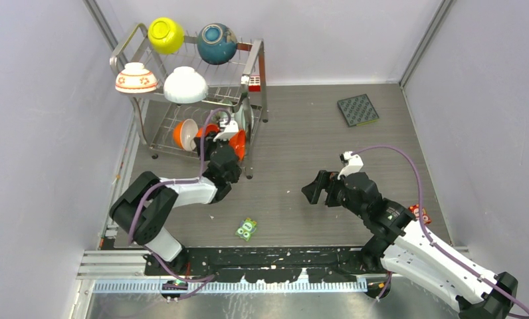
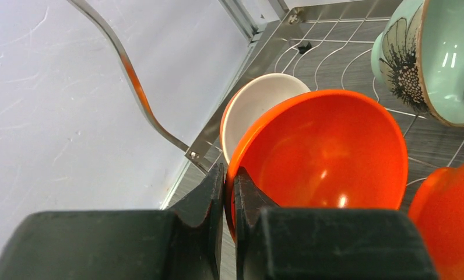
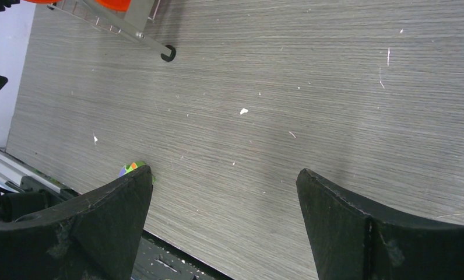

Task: Unload the bowls from the dish rack
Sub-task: Pick up the bowl from the dish rack.

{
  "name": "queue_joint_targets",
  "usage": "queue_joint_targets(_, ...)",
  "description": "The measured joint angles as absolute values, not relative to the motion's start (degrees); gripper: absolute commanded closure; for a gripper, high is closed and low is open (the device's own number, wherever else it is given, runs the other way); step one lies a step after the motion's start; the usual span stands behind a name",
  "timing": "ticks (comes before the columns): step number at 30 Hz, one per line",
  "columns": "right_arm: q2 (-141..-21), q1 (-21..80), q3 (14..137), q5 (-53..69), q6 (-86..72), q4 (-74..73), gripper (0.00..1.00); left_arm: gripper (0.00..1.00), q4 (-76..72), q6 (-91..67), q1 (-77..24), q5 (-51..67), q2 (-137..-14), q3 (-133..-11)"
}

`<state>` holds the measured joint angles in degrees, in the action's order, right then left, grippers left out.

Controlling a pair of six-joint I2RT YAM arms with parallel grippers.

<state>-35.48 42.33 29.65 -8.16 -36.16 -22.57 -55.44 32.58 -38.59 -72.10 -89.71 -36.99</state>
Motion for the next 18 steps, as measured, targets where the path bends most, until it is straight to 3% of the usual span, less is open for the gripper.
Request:
queue_joint_targets(9, -35.5, 42.3, 29.6, -8.3, -36.2, -22.6, 0.03, 1.00, -64.4, 40.6, -38.6, -74.4, -90.8, -35.0)
queue_joint_targets(18, -35.3, 42.3, 29.5, -8.2, -36.2, -22.6, 0.03, 1.00, -58.7, 38.2, -38.6, -74.9, -83.6, -34.5)
